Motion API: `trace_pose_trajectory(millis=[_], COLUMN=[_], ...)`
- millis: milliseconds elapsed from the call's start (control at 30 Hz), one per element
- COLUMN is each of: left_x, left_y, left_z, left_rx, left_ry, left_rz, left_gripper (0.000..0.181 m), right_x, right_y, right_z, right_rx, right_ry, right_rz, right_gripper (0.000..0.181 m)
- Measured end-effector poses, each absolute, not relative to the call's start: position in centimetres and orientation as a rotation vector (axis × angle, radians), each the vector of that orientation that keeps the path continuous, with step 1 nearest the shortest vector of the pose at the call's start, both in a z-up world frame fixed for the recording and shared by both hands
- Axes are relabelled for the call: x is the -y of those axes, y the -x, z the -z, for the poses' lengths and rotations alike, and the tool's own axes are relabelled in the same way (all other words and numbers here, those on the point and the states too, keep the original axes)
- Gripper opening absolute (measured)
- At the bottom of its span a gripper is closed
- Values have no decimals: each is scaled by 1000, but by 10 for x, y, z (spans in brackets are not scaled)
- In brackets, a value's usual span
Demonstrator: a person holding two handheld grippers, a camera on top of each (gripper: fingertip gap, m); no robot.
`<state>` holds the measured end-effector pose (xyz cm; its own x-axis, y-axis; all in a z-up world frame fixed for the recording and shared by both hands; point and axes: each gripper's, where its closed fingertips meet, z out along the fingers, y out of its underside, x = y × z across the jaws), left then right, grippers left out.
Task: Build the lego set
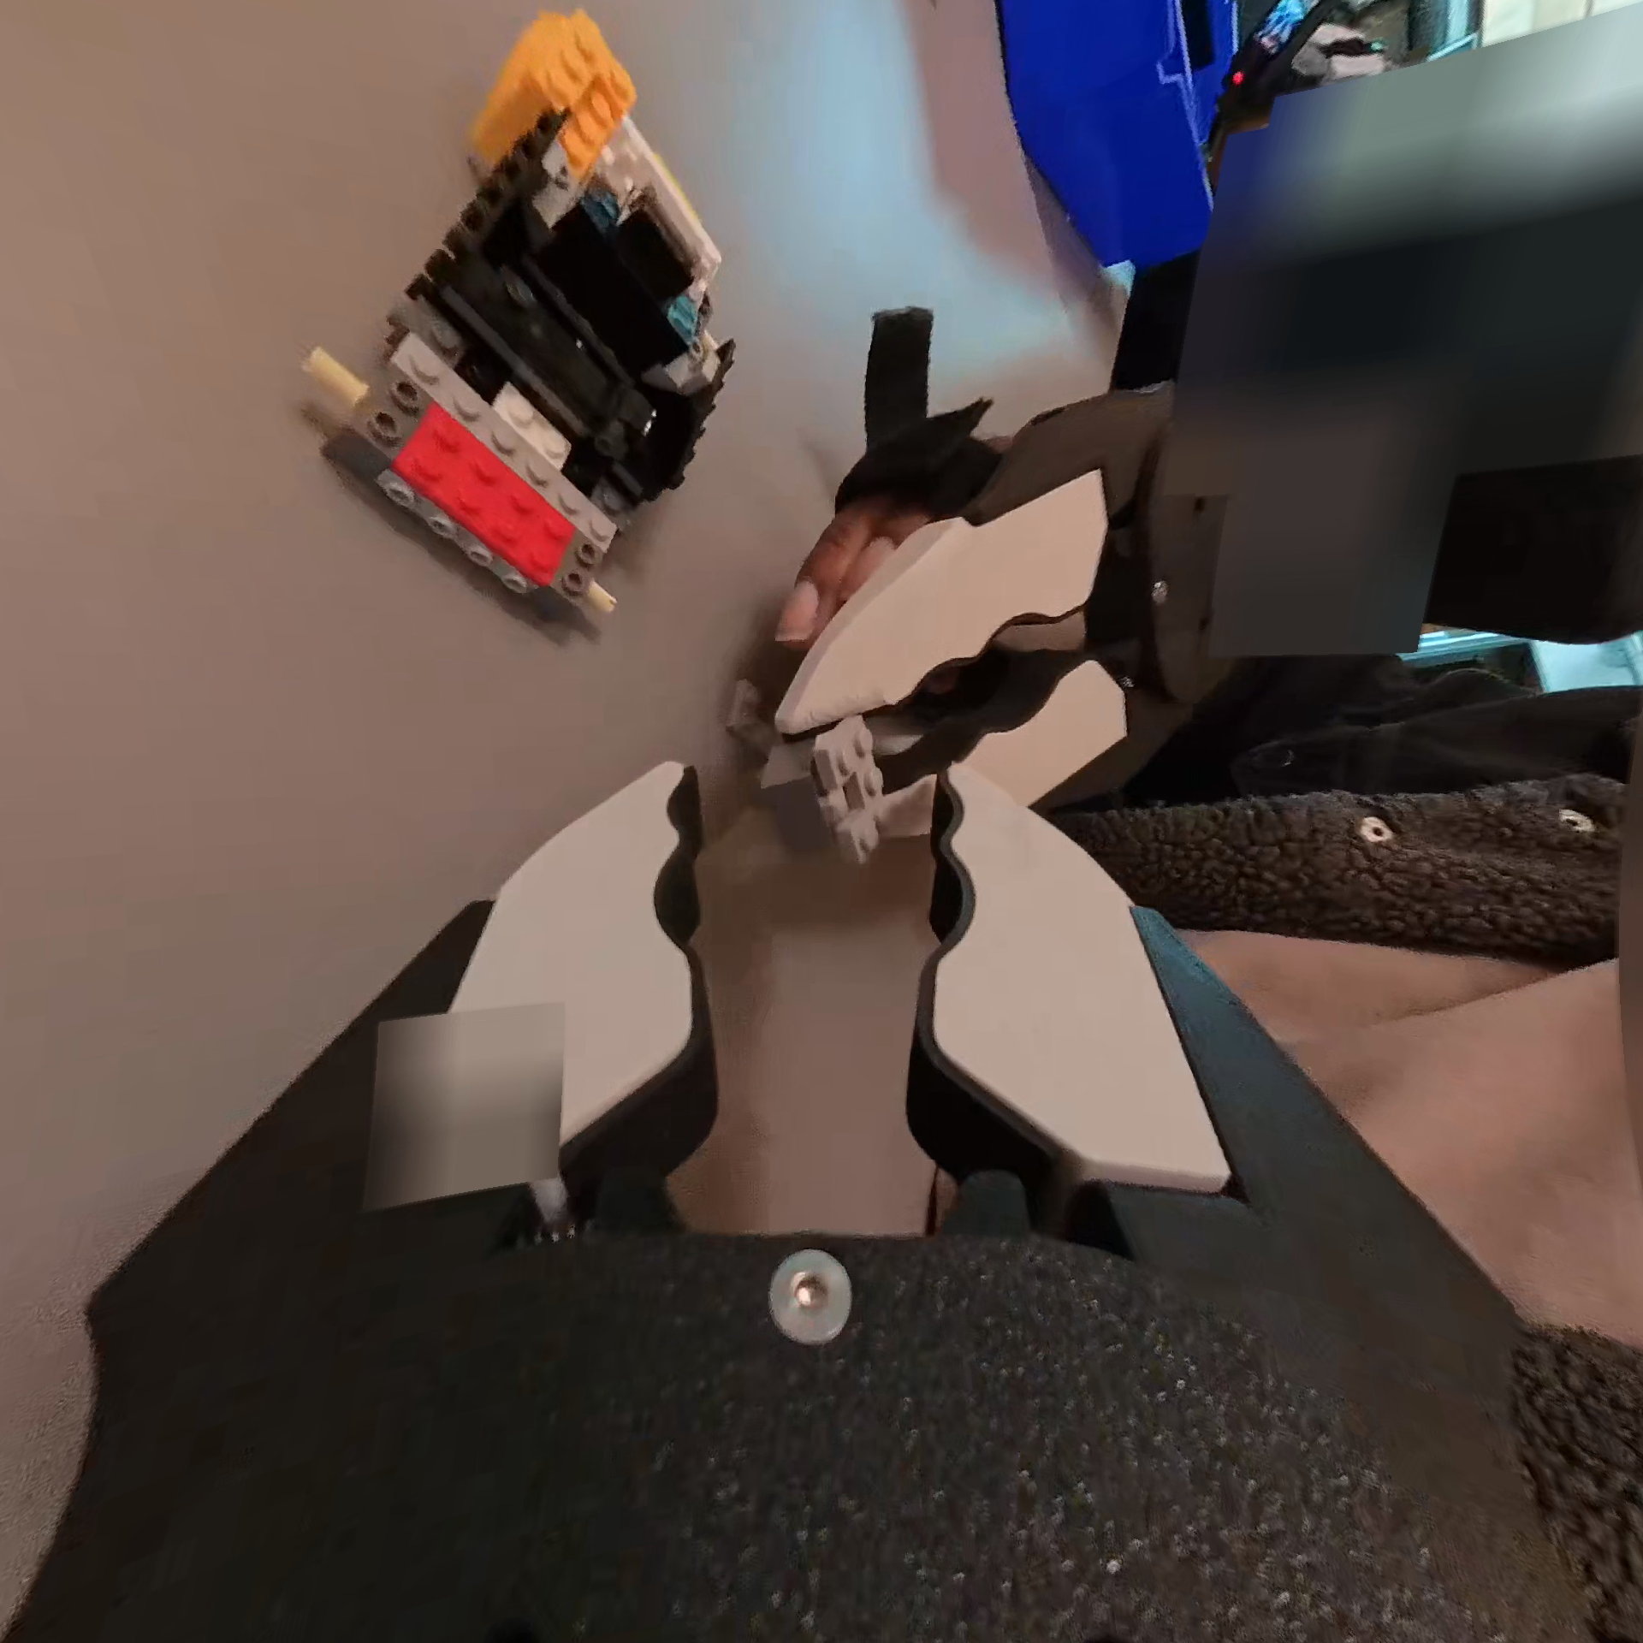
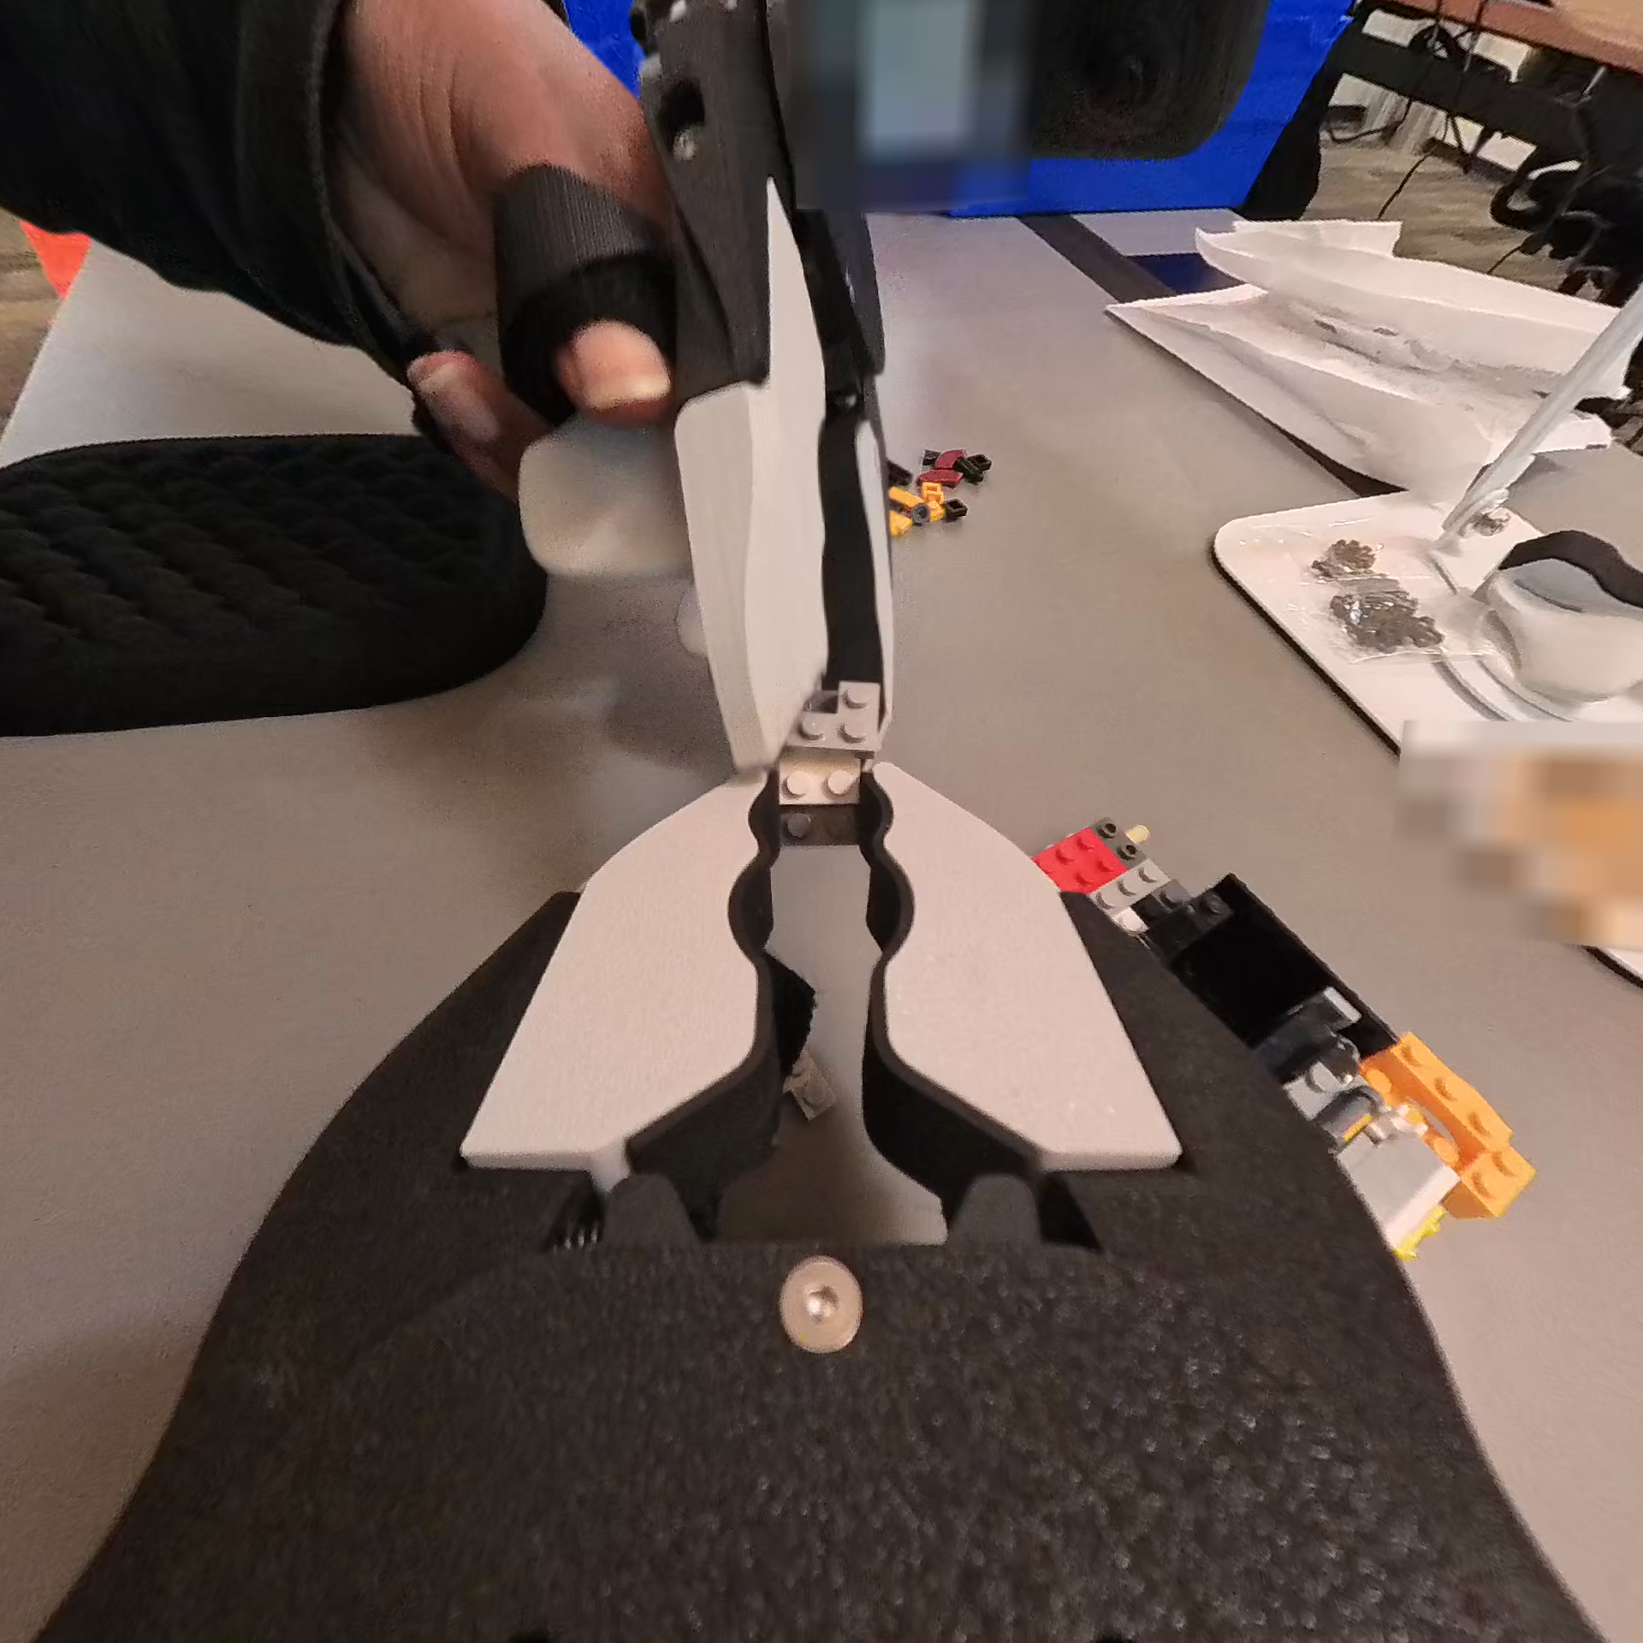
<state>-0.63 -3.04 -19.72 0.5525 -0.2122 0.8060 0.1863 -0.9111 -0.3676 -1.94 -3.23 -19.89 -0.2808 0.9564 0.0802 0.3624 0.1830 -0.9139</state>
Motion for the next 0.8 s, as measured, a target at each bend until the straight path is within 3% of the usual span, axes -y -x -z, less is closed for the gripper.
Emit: trace_pose_trajectory(millis=[33, 367, 800], left_x=[30, 26, 26], left_y=[4, 6, 11], left_z=[199, 198, 199], left_rx=[-19, -14, 1], left_ry=[2378, 2334, 2307], left_rz=[1319, 1340, 1326], left_gripper=[47, 24, 20], right_x=[32, 27, 26], right_y=[19, 20, 21], right_z=[200, 203, 205], right_rx=[1767, 1778, 1789], right_ry=[1247, 1214, 1184], right_rz=[-1069, -967, -899], right_gripper=[16, 16, 17])
